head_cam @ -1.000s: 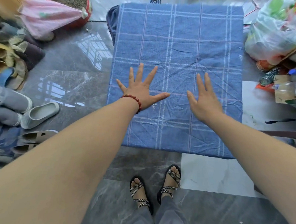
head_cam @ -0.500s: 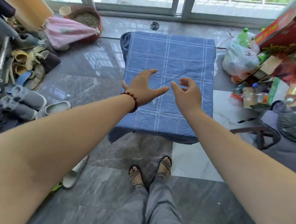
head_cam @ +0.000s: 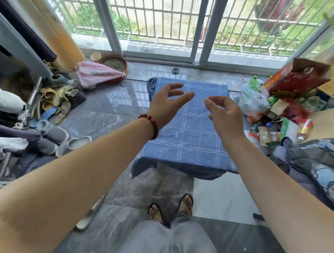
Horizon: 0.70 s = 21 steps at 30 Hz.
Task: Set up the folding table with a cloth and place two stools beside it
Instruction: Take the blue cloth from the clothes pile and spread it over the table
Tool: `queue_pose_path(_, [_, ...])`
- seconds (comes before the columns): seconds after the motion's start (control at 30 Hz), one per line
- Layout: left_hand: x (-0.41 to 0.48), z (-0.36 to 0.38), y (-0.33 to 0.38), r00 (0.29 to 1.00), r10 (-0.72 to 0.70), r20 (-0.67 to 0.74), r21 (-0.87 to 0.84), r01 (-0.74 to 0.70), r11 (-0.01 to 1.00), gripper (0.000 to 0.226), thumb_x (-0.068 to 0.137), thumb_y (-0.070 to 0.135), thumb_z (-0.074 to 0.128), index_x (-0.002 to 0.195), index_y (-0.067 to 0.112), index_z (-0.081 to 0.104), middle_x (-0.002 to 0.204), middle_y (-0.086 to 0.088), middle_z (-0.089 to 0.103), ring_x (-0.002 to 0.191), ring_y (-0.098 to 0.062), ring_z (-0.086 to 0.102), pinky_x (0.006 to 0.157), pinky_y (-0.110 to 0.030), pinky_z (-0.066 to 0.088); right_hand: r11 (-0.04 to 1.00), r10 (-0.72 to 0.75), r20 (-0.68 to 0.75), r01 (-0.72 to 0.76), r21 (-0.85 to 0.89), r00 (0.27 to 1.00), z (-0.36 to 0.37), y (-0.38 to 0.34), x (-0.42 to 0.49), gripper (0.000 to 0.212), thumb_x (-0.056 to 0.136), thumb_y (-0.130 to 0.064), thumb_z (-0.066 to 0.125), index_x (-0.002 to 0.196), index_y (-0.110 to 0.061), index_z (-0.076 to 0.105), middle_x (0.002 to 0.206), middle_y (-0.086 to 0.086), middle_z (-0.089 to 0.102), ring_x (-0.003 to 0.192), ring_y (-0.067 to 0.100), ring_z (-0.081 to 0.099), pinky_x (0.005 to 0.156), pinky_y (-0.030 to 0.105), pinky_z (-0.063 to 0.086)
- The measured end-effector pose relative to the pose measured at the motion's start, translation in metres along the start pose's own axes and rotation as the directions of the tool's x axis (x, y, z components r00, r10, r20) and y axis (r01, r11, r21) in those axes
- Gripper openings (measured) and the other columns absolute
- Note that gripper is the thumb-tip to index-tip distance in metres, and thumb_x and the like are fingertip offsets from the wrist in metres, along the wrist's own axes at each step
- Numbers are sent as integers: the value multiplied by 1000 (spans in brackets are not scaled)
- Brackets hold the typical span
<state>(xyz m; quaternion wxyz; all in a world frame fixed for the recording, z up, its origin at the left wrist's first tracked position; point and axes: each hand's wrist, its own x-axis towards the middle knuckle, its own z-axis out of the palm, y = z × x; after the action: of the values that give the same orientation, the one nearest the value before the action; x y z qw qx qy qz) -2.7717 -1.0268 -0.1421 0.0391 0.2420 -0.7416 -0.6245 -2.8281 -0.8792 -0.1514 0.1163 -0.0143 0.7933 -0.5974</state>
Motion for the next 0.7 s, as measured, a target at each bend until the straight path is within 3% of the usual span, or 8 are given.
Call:
queue_pose_path(0.1, [-19, -11, 30, 997, 69, 19, 3, -69, 998, 43, 81, 44, 66, 120, 29, 53, 113, 14, 60, 92, 10, 56, 64, -11, 42, 998, -57, 2, 57, 30, 998, -10, -25, -19, 8, 82, -31, 69, 85, -27, 62, 86, -15, 64, 80, 0, 60, 77, 30, 54])
queue_pose_path(0.23, [-44, -21, 59, 990, 123, 72, -22, -122, 992, 41, 80, 48, 65, 117, 32, 55, 116, 13, 62, 104, 1, 58, 73, -20, 42, 988, -143, 29, 141, 64, 989, -22, -49, -41, 11, 81, -29, 71, 88, -25, 64, 89, -12, 65, 81, 3, 62, 77, 29, 52])
queue_pose_path(0.43, [-75, -20, 83, 978, 192, 81, -66, -187, 980, 40, 82, 45, 64, 118, 28, 59, 113, 13, 64, 102, 3, 60, 82, -25, 45, 962, -222, 18, 216, 168, 975, -41, -67, -65, 10, 80, -30, 73, 86, -28, 65, 90, -14, 68, 84, 0, 64, 84, 32, 51])
queue_pose_path(0.7, [-93, -2, 106, 960, 244, 139, -48, -240, 970, 36, 84, 47, 61, 114, 29, 59, 109, 15, 64, 98, 5, 60, 77, -21, 44, 961, -256, -18, 257, 102, 966, -67, -80, -74, 6, 82, -26, 70, 84, -25, 64, 89, -7, 68, 80, 6, 62, 78, 30, 51])
